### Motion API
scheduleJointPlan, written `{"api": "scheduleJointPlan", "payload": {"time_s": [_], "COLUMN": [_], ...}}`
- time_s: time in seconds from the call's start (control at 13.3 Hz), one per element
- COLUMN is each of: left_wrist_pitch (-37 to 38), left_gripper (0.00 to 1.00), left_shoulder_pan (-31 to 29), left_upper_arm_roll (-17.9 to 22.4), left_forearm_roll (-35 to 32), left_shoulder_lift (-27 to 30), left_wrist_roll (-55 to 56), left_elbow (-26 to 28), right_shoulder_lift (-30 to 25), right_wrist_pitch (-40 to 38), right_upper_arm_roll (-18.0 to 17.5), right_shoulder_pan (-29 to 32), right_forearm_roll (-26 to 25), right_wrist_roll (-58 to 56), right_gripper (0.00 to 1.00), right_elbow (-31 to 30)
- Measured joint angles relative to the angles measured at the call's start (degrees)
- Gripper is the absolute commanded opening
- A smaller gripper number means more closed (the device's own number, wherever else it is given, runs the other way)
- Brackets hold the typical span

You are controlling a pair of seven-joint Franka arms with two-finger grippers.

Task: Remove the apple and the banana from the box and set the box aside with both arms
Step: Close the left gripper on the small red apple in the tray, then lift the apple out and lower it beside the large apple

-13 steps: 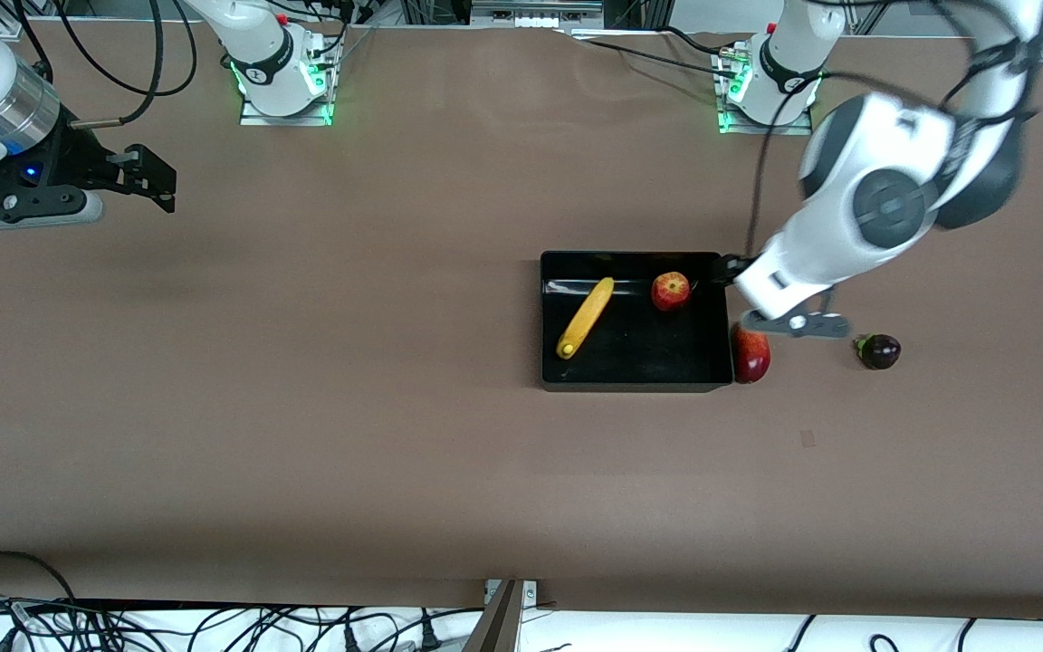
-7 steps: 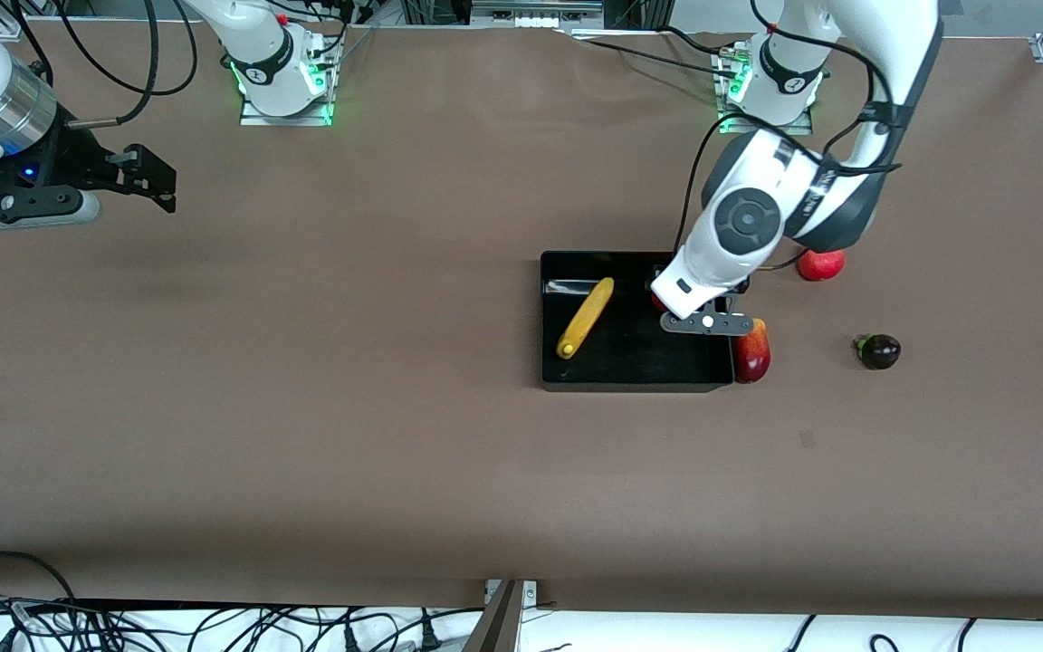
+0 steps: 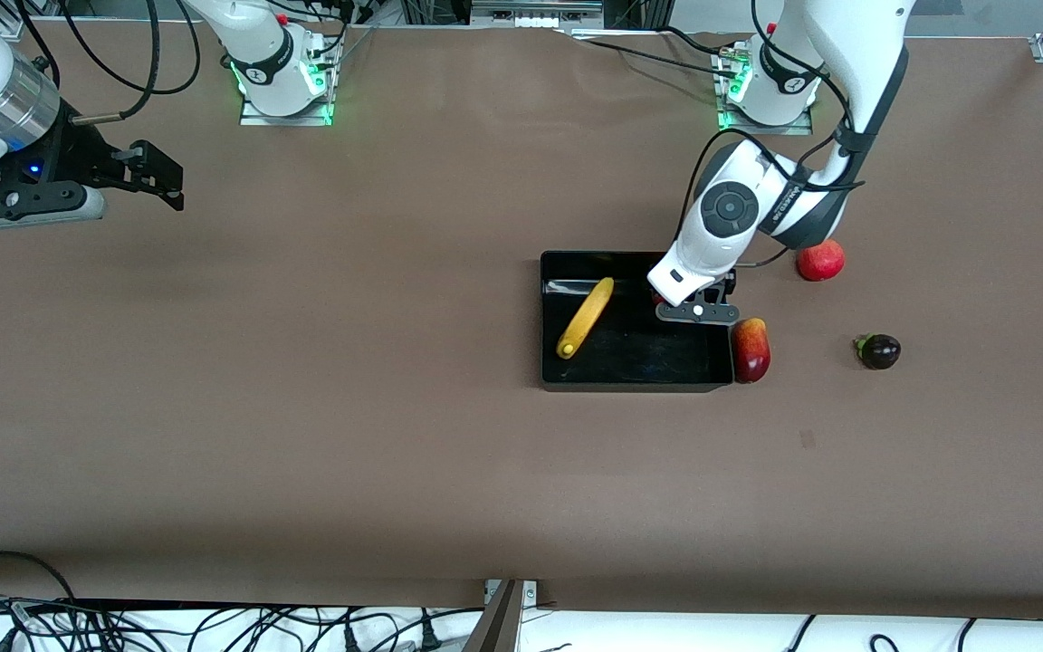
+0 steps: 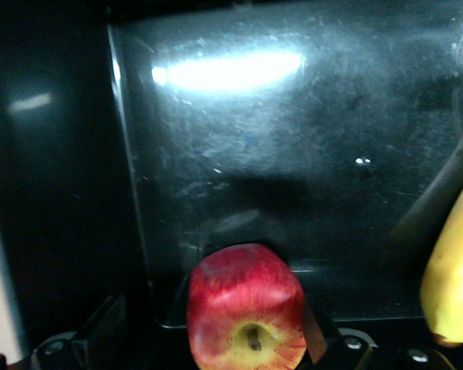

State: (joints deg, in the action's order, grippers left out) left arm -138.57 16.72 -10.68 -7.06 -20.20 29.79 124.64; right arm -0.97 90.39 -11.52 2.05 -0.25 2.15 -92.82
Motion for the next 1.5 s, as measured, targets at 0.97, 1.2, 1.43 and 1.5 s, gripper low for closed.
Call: {"api": "scheduleJointPlan", "payload": {"time_s": [0.97, 1.2, 1.43, 1.5], "left_wrist_pitch": [13.72, 32.55, 38.25, 38.25], "left_gripper": [0.15, 0.17, 0.17, 0.17], "left_shoulder_pan": [0.01, -0.28, -5.47, -8.35], "left_upper_arm_roll": [-0.45, -0.23, 0.35, 0.5], "left_forearm_roll": [0.0, -0.05, -0.5, -0.74], "left_shoulder_lift": [-0.39, 2.74, 3.66, 3.47], "left_wrist_roll": [1.49, -1.6, -13.46, -18.68], "left_elbow": [-8.15, -18.04, -22.76, -22.78], "right_shoulder_lift": [0.0, 0.0, 0.0, 0.0], "right_wrist_pitch": [0.03, 0.04, 0.04, 0.05], "right_upper_arm_roll": [0.1, 0.11, 0.11, 0.12], "right_shoulder_pan": [0.0, 0.0, 0.0, 0.0], "right_forearm_roll": [0.0, 0.0, 0.0, 0.0], "right_wrist_roll": [0.0, 0.0, 0.0, 0.0], "right_gripper": [1.0, 1.0, 1.0, 1.0], "right_elbow": [0.0, 0.0, 0.0, 0.0]}}
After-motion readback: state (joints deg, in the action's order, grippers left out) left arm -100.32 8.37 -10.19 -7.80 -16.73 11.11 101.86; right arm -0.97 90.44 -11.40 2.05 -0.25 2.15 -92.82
